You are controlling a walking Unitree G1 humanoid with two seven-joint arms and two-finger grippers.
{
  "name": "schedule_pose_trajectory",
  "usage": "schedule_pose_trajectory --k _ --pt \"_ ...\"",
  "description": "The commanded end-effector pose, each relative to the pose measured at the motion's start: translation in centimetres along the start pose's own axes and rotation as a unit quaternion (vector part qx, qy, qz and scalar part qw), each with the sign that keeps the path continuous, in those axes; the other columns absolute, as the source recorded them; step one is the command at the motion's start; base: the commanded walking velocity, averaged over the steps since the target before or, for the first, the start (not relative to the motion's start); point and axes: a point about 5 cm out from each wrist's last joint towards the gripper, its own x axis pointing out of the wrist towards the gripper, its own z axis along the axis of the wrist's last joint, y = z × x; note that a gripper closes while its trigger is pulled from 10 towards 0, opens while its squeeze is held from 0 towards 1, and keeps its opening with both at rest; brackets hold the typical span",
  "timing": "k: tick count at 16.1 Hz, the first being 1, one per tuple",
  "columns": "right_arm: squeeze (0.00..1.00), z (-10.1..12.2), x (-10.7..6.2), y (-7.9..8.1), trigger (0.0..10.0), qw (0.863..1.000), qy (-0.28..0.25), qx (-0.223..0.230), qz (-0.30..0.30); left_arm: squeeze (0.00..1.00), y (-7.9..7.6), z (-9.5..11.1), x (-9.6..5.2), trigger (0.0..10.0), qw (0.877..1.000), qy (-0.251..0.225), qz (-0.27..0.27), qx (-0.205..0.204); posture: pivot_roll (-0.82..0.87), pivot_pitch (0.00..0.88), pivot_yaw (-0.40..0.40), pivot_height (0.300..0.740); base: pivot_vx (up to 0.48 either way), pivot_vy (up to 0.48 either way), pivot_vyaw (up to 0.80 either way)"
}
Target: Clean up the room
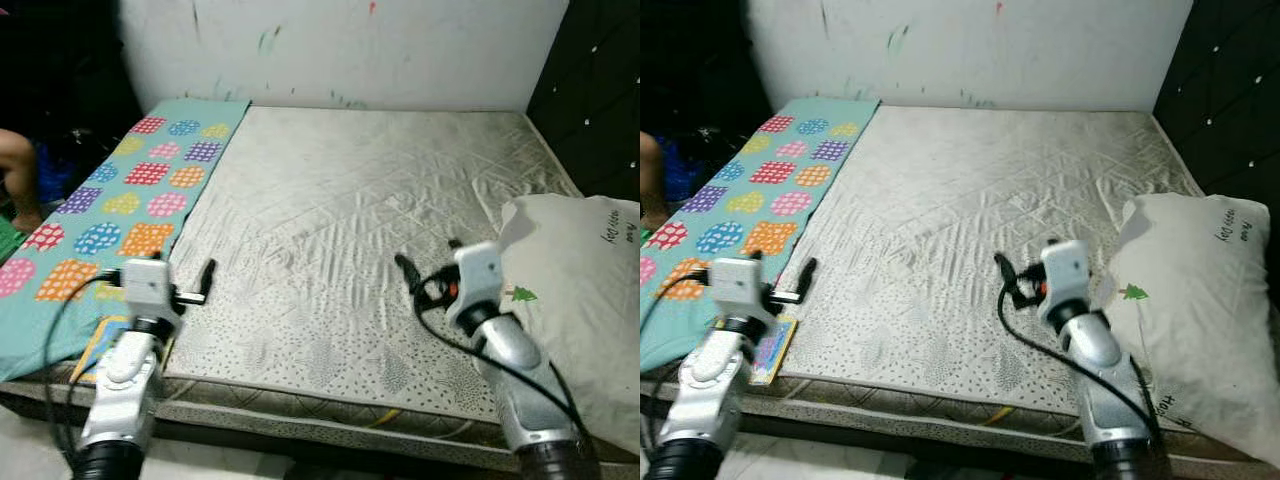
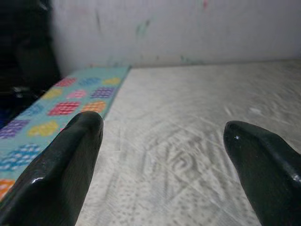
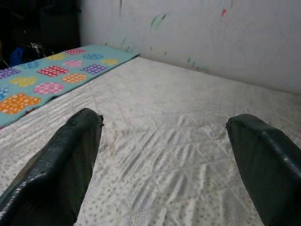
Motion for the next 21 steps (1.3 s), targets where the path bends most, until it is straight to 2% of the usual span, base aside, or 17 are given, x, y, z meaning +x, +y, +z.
schedule_pose_trajectory --k 1,3,5,6,7,8,10,11,12,13,14,16,17,18,19,20,21 --pt "0.00 0.1 0.0 0.2 10.0 1.000 0.004 0.006 0.010 0.00 0.8 0.2 0.2 10.0 1.000 -0.005 0.012 -0.005 -0.13 0.000 0.053 0.740 0.000 0.000 0.00" --pt "0.00 -0.4 -0.1 0.8 10.0 0.999 0.017 0.019 0.024 0.00 1.2 0.2 0.4 10.0 0.999 -0.007 0.018 -0.028 -0.14 0.000 0.100 0.740 0.000 0.000 0.00" --pt "0.00 0.2 -0.1 1.2 10.0 1.000 -0.011 -0.001 0.029 0.00 1.8 0.8 0.2 10.0 0.999 -0.018 0.030 -0.026 -0.14 0.000 0.110 0.740 0.000 0.000 0.00" --pt "0.00 0.5 -0.4 1.3 10.0 0.999 -0.027 -0.013 0.022 0.00 2.0 0.9 -0.3 10.0 0.999 -0.022 0.029 -0.020 -0.14 0.000 0.105 0.740 0.000 0.000 0.00" --pt "0.00 0.2 -0.8 0.7 10.0 1.000 -0.025 0.010 -0.014 0.00 2.1 0.8 -1.2 10.0 0.999 -0.020 0.025 -0.021 -0.13 0.000 0.091 0.740 0.000 0.000 0.00" --pt "0.00 -0.9 -2.0 -0.3 10.0 0.997 -0.012 0.025 -0.076 0.00 2.3 0.2 -2.9 10.0 0.999 -0.012 0.029 -0.024 -0.12 0.000 0.073 0.740 0.000 0.000 0.00" --pt "0.00 -2.8 -4.5 -1.3 10.0 0.989 0.017 0.040 -0.143 0.00 2.8 -0.7 -5.0 10.0 0.999 0.002 0.046 -0.020 -0.12 0.000 0.060 0.740 0.000 0.000 0.00" --pt "0.00 -4.7 -6.6 -2.3 10.0 0.984 0.056 0.035 -0.168 0.00 2.6 -1.1 -5.7 10.0 0.998 0.011 0.056 -0.018 -0.13 0.000 0.050 0.740 0.000 0.000 0.00" --pt "0.00 -5.7 -7.6 -2.8 10.0 0.983 0.076 0.028 -0.167 0.00 2.0 -1.4 -5.8 10.0 0.998 0.017 0.055 -0.033 -0.14 0.000 0.039 0.740 0.000 0.000 0.00" --pt "0.00 -5.8 -7.8 -3.7 10.0 0.980 0.081 0.030 -0.178 0.00 1.3 -1.1 -5.5 10.0 0.998 0.014 0.054 -0.041 -0.15 0.000 0.018 0.740 0.000 0.000 0.00" --pt "0.00 -4.9 -6.9 -4.5 10.0 0.977 0.075 0.045 -0.194 0.00 0.7 -0.2 -4.9 10.0 0.998 0.009 0.045 -0.043 -0.14 0.000 0.006 0.740 0.000 0.000 0.00" --pt "0.00 -2.8 -3.4 -4.2 10.0 0.985 0.038 0.026 -0.167 0.00 -0.1 1.4 -4.2 10.0 0.999 -0.017 0.000 -0.044 -0.12 0.000 0.004 0.740 0.000 0.000 0.00" --pt "0.00 -2.9 -2.2 -4.0 10.0 0.983 0.030 0.027 -0.181 0.00 0.0 0.8 -4.1 10.0 0.999 -0.015 0.005 -0.034 -0.12 0.000 0.021 0.740 0.000 0.000 0.00" --pt "0.00 -2.6 -1.7 -3.4 10.0 0.975 0.016 0.049 -0.218 0.00 0.7 0.4 -3.9 10.0 0.997 -0.014 0.050 -0.062 -0.13 0.000 0.048 0.740 0.000 0.000 0.00" --pt "0.00 -2.2 -1.5 -2.8 10.0 0.974 0.004 0.046 -0.220 0.00 0.8 0.5 -3.7 10.0 0.996 -0.017 0.058 -0.072 -0.14 0.000 0.052 0.740 0.000 0.000 0.00" --pt "0.00 -2.0 -1.4 -2.6 10.0 0.975 -0.002 0.038 -0.218 0.00 0.5 0.4 -3.3 10.0 0.996 -0.016 0.051 -0.074 -0.16 0.000 0.058 0.740 0.000 0.000 0.00" --pt "0.00 -2.2 -0.9 -1.6 10.0 0.977 0.000 0.028 -0.212 0.00 -1.0 -0.3 -2.7 10.0 0.997 0.001 0.016 -0.076 -0.19 0.000 0.054 0.740 0.000 0.000 0.00"
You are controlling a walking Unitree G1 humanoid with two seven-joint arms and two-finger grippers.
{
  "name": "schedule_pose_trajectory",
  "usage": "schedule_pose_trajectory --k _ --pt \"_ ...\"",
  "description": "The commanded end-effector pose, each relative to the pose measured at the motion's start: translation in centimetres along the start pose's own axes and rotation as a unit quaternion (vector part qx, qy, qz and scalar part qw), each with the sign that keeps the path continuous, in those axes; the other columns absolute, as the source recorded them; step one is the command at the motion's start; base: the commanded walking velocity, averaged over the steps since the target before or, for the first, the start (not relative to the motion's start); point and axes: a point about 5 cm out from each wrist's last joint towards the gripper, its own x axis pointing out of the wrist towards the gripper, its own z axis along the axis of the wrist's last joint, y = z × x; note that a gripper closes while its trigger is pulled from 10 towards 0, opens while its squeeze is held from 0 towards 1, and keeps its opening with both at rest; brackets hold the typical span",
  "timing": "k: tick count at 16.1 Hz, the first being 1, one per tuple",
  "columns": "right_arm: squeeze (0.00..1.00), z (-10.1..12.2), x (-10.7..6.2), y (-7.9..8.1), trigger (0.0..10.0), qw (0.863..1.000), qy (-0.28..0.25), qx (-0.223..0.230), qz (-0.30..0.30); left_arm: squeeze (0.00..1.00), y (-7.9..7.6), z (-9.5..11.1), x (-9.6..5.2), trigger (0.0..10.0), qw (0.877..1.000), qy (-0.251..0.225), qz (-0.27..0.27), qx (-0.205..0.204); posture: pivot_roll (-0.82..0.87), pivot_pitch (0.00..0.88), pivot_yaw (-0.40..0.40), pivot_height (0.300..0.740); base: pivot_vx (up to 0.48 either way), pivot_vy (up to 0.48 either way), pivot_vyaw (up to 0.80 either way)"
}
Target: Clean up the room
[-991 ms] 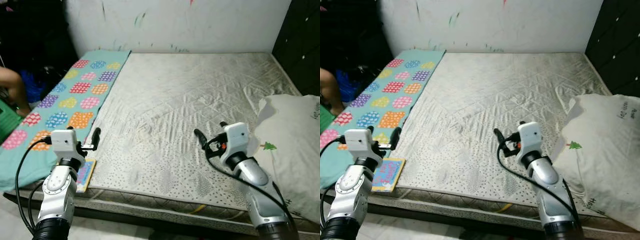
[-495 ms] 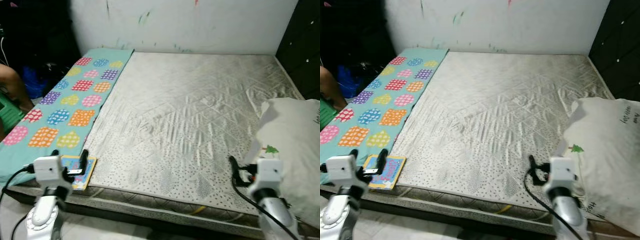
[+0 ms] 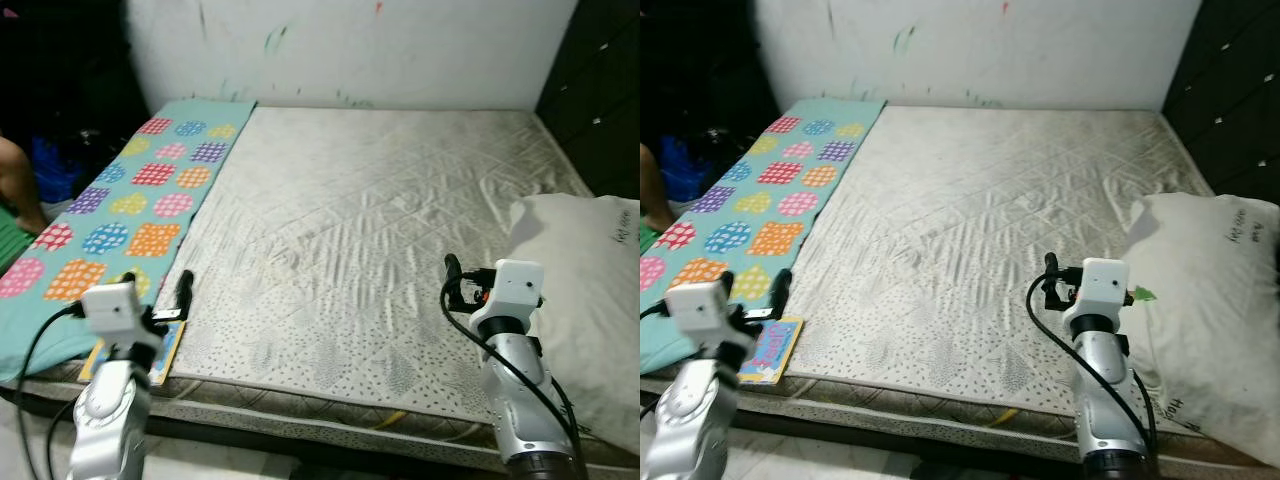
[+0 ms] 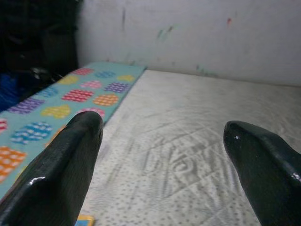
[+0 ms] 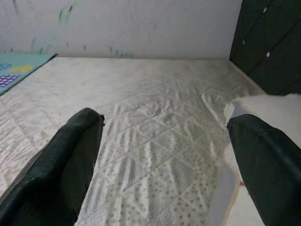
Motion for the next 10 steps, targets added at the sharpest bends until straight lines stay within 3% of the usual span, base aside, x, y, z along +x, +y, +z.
schedule_pose_trajectory --k 1,3,5,7,8,10 --pt "0.00 0.4 0.4 1.0 10.0 1.000 -0.012 -0.009 0.004 0.00 -1.3 -0.6 0.3 10.0 0.999 0.014 -0.029 -0.001 -0.20 0.000 0.055 0.740 0.000 0.000 0.00" --pt "0.00 0.6 0.9 2.8 10.0 0.998 -0.034 -0.037 0.036 0.00 -2.2 -0.5 0.8 10.0 1.000 0.005 -0.030 0.004 -0.21 0.000 0.061 0.740 0.000 0.000 0.00" --pt "0.00 0.4 1.1 3.0 10.0 0.998 -0.035 -0.044 0.028 0.00 -2.1 -0.4 1.0 10.0 1.000 -0.003 -0.021 0.014 -0.22 0.000 0.075 0.740 0.000 0.000 0.00" --pt "0.00 0.1 0.6 1.5 10.0 0.998 -0.044 -0.054 0.003 0.00 -1.4 -1.0 1.0 10.0 0.999 0.010 -0.020 0.038 -0.22 0.000 0.083 0.740 0.000 0.000 0.00" --pt "0.00 -0.3 -0.3 -0.4 10.0 0.998 -0.036 -0.053 -0.008 0.00 -0.4 -1.5 0.4 10.0 0.999 0.025 -0.005 0.031 -0.22 0.000 0.086 0.740 0.000 0.000 0.00" --pt "0.00 -1.0 -2.1 -2.2 10.0 1.000 -0.012 -0.011 -0.010 0.00 0.2 -1.3 -1.3 10.0 0.999 0.031 -0.004 0.029 -0.20 0.000 0.076 0.740 0.000 0.000 0.00"
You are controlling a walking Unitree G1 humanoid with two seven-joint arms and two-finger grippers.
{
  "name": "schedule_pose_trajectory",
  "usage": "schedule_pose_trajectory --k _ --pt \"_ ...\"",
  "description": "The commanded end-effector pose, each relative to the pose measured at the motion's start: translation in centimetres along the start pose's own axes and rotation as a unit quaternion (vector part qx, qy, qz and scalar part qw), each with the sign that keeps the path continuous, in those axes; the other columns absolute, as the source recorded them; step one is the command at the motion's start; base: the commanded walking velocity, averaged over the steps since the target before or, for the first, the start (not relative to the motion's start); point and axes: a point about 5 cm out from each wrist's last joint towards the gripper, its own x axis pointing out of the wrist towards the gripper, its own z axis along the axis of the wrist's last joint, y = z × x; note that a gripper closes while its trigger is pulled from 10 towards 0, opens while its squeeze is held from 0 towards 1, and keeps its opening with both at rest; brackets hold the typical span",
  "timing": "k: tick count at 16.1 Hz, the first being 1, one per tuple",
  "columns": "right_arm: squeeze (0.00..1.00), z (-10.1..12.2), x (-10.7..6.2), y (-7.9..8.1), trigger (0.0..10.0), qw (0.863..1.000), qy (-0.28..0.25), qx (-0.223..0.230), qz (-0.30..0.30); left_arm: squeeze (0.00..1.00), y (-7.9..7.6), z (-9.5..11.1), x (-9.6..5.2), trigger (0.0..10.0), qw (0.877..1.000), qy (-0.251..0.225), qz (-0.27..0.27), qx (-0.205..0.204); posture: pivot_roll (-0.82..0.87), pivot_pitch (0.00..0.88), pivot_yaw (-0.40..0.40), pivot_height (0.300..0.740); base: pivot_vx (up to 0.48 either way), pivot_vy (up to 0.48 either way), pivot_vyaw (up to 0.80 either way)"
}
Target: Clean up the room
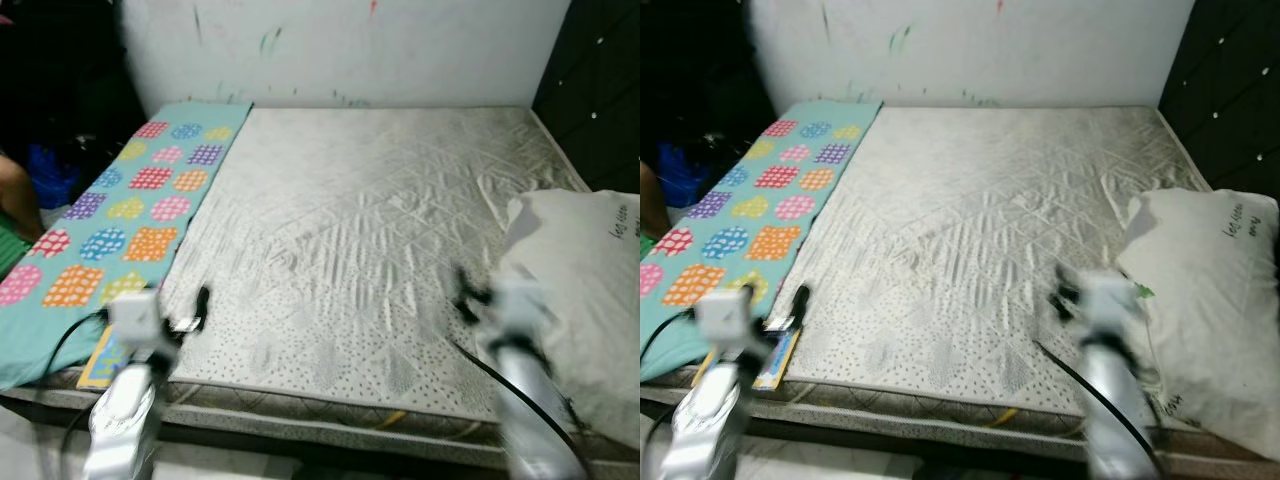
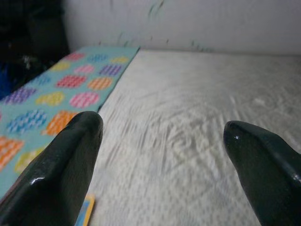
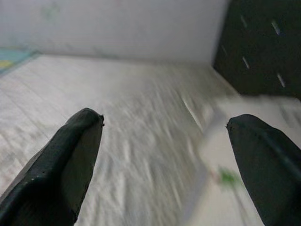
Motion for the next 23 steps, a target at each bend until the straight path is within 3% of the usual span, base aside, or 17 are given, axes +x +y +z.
schedule_pose_trajectory --k 1,3,5,6,8,10,12,16,18,20,23 --pt "0.00 1.2 0.1 0.5 10.0 1.000 -0.020 0.015 0.018 0.00 0.0 0.8 -0.3 10.0 1.000 -0.010 -0.004 -0.004 -0.19 0.000 0.069 0.740 0.000 0.000 0.00" --pt "0.00 2.0 0.4 1.2 10.0 0.999 -0.035 0.018 0.019 0.00 -0.3 0.8 -1.0 10.0 1.000 -0.012 -0.003 -0.004 -0.17 0.000 0.046 0.740 0.000 0.000 0.00" --pt "0.00 1.8 0.6 2.0 10.0 0.999 -0.025 0.032 0.022 0.00 0.6 0.4 -1.9 10.0 1.000 -0.001 0.019 0.001 -0.13 0.000 0.021 0.740 0.000 0.000 0.00" --pt "0.00 1.2 -0.1 2.6 10.0 0.999 -0.018 0.020 0.043 0.00 1.1 0.1 -2.7 10.0 1.000 0.009 0.028 -0.004 -0.12 0.000 0.018 0.740 0.000 0.000 0.00" --pt "0.00 0.7 -0.7 2.5 10.0 0.999 -0.010 0.023 0.042 0.00 1.5 -0.4 -4.0 10.0 0.999 0.023 0.031 -0.002 -0.11 0.013 0.014 0.740 0.000 0.000 0.00" --pt "0.00 0.0 -2.6 2.1 10.0 0.998 0.014 0.013 0.052 0.00 1.6 -0.9 -6.3 10.0 0.998 0.051 0.025 -0.001 -0.11 0.029 0.012 0.740 0.000 0.000 0.00" --pt "0.00 0.1 -3.0 1.7 10.0 0.999 0.016 0.016 0.042 0.00 1.8 -0.7 -7.0 10.0 0.998 0.058 0.026 -0.001 -0.11 0.031 0.024 0.740 0.000 0.000 0.00" --pt "0.00 -1.0 -2.8 1.2 10.0 0.999 0.025 0.005 0.022 0.00 1.7 -1.6 -5.5 10.0 0.997 0.065 0.027 -0.001 -0.14 0.000 0.044 0.740 0.000 0.000 0.00" --pt "0.00 -1.5 -3.5 0.9 10.0 0.999 0.033 0.003 0.018 0.00 1.4 -1.8 -5.4 10.0 0.997 0.069 0.019 -0.004 -0.15 0.000 0.053 0.740 0.000 0.000 0.00" --pt "0.00 -1.4 -4.1 0.8 10.0 0.999 0.037 -0.006 0.010 0.00 0.3 -1.1 -4.2 10.0 0.998 0.066 -0.005 -0.003 -0.16 0.000 0.075 0.740 0.000 0.000 0.00" --pt "0.00 -0.7 -3.2 0.3 10.0 0.999 0.021 0.015 -0.025 0.00 1.2 -0.7 -3.0 10.0 0.998 0.054 0.023 0.003 -0.17 0.000 0.083 0.740 0.000 0.000 0.00"
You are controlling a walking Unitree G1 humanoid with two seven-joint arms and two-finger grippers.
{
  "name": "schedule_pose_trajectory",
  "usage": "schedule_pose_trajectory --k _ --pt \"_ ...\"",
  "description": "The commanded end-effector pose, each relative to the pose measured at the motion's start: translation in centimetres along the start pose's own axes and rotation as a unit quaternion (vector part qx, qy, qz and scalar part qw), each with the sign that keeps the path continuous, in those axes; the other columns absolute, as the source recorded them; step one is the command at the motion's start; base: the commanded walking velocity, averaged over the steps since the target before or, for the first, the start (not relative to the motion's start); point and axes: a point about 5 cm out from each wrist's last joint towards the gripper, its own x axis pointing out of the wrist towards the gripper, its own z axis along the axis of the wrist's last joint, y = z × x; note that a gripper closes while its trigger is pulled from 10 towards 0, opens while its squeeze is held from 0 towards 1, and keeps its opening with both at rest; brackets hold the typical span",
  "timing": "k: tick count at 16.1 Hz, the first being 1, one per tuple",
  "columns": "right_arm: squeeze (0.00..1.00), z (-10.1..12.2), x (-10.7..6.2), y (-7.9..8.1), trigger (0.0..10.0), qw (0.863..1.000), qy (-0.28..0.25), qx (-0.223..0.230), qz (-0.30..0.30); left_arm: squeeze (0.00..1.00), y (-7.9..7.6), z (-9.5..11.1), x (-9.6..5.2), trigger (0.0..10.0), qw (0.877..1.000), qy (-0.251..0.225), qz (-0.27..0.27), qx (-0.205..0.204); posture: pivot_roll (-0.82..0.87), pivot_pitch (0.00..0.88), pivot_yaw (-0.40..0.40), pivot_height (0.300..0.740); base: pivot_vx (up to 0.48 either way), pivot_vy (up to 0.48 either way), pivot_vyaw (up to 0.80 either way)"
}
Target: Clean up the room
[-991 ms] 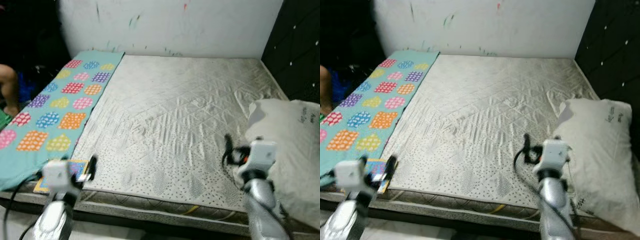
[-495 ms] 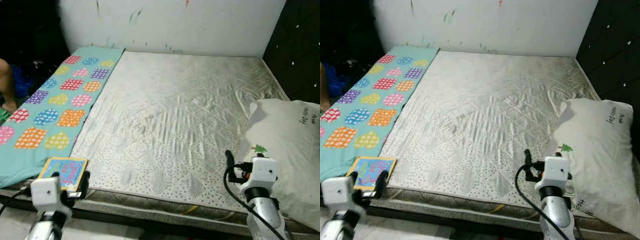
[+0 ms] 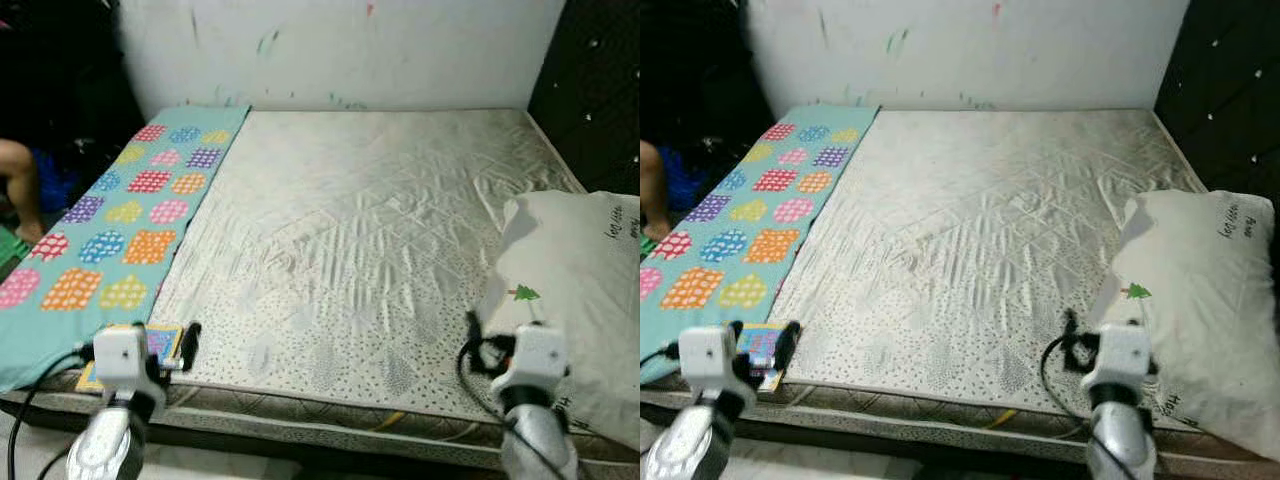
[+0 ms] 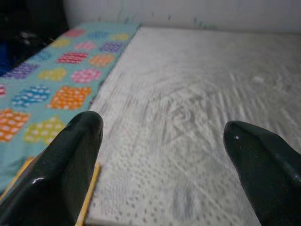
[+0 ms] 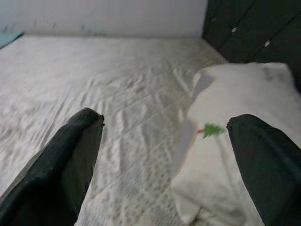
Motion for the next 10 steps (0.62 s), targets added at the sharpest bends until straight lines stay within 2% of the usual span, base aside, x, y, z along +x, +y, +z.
schedule_pose_trajectory --k 1,3,5,8,10 --pt "0.00 0.3 0.4 0.9 10.0 1.000 -0.007 0.004 0.013 0.00 1.1 -0.4 0.1 10.0 0.999 0.003 0.034 0.001 -0.16 0.000 0.077 0.740 0.000 0.000 0.00" --pt "0.00 0.3 0.7 1.4 10.0 0.999 -0.011 0.000 0.032 0.00 1.1 -0.4 0.6 10.0 0.999 0.003 0.050 -0.017 -0.16 0.000 0.069 0.740 0.000 0.000 0.00" --pt "0.00 0.0 0.8 0.8 10.0 1.000 -0.003 -0.002 0.021 0.00 0.3 -0.4 1.0 10.0 0.999 0.002 0.038 -0.013 -0.17 0.000 0.058 0.740 0.000 0.000 0.00" --pt "0.00 -0.2 0.5 0.6 10.0 1.000 0.003 -0.007 0.010 0.00 0.4 -0.4 1.0 10.0 0.999 0.006 0.028 -0.015 -0.16 0.000 0.065 0.740 0.000 0.000 0.00" --pt "0.00 -0.4 0.8 0.8 10.0 1.000 0.011 -0.004 0.011 0.00 0.7 -0.6 0.7 10.0 0.999 0.013 0.027 -0.015 -0.15 0.005 0.060 0.740 0.000 0.000 -0.73"
